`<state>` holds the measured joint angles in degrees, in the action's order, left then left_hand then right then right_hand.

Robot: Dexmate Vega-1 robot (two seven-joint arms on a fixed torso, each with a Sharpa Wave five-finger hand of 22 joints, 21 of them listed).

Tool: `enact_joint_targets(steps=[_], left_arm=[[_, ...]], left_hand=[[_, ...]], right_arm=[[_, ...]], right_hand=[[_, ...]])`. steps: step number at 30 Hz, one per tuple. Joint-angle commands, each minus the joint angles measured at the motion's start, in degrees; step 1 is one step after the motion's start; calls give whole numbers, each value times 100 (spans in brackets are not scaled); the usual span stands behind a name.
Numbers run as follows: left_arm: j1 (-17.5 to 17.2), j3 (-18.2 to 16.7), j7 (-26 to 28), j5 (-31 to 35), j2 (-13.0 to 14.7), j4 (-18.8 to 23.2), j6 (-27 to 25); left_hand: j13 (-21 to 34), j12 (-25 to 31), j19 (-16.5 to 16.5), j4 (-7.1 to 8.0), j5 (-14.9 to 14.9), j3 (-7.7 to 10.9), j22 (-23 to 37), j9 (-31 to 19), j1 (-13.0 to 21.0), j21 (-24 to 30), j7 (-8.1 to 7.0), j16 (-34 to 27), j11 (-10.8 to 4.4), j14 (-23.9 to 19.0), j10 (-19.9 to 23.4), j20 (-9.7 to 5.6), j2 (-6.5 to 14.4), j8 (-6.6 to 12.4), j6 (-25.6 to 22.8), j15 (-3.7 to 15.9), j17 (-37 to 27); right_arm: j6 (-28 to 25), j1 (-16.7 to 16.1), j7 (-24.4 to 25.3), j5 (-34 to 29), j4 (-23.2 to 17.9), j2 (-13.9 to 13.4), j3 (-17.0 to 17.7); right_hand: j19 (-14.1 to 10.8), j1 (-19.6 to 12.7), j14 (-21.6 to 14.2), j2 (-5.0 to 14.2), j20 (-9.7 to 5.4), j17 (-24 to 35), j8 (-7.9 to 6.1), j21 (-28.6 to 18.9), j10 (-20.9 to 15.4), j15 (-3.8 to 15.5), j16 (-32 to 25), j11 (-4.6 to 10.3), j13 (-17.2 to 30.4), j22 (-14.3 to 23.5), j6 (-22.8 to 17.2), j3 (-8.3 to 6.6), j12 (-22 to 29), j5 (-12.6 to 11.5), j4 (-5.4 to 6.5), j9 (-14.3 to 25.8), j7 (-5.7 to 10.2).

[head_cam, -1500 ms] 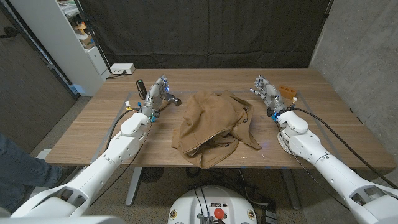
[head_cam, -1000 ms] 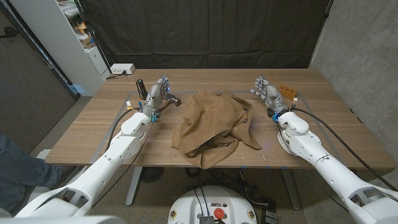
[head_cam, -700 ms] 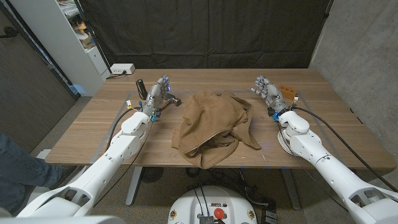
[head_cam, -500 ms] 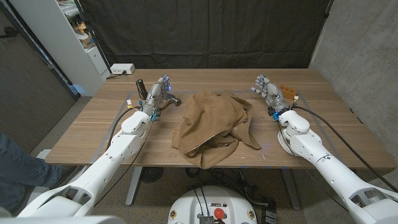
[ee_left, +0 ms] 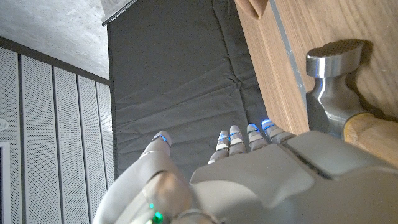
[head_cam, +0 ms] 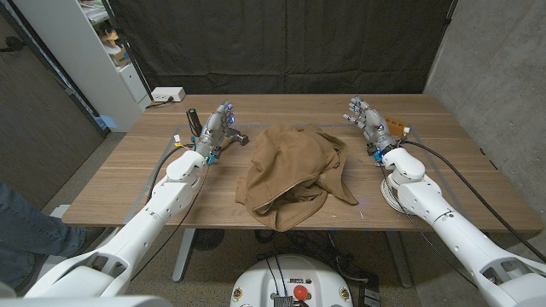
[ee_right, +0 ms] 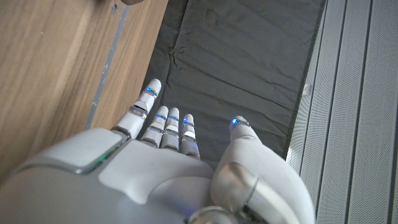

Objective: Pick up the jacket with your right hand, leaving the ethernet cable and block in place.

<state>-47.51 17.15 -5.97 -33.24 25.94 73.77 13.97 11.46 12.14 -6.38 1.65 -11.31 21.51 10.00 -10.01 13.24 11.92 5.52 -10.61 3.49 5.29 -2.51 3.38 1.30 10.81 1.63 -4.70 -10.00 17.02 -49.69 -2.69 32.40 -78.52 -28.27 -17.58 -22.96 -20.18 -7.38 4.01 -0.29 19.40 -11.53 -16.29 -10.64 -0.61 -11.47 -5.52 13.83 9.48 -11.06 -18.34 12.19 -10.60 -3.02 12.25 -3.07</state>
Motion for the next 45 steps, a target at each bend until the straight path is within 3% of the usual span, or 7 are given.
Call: enact_joint_targets(steps=[1, 29, 45], left_arm=[[86, -60, -101, -41, -71, -167, 62], [95, -88, -105, -28, -64, -144, 83], [56, -131, -206, -152, -64, -123, 61]], left_hand=[[-5, 32, -18, -28, -2, 7, 27, -23, 63, -1, 9, -25, 24, 22, 20, 26, 13, 29, -30, 14, -29], [-13, 28, -21, -63, 9, 19, 28, -24, 92, -14, 1, -21, 17, 16, 29, 43, 48, 22, -46, 20, -29], [-18, 29, -18, -95, 20, 29, 29, -22, 116, -22, -57, -18, -61, 8, 48, 40, 74, 25, -85, 100, -27]], right_arm=[[176, -31, 57, -175, -144, -40, -34], [691, -186, -45, -318, -596, -180, -94], [905, -294, -92, -396, -855, -300, -135]], right_hand=[[36, -69, 6, 13, 8, -3, -9, 40, -40, -11, -17, 11, 7, 24, -58, 4, -13, -29, -41, -7, 17], [47, -79, 16, 20, 23, -52, -7, 106, -50, -2, -17, 22, -28, 25, -74, 30, -21, -25, -75, -34, 29], [43, -85, 20, 27, 30, -76, -6, 136, -59, -7, -18, 13, -44, 25, -82, 40, -22, -25, -90, -46, 43]])
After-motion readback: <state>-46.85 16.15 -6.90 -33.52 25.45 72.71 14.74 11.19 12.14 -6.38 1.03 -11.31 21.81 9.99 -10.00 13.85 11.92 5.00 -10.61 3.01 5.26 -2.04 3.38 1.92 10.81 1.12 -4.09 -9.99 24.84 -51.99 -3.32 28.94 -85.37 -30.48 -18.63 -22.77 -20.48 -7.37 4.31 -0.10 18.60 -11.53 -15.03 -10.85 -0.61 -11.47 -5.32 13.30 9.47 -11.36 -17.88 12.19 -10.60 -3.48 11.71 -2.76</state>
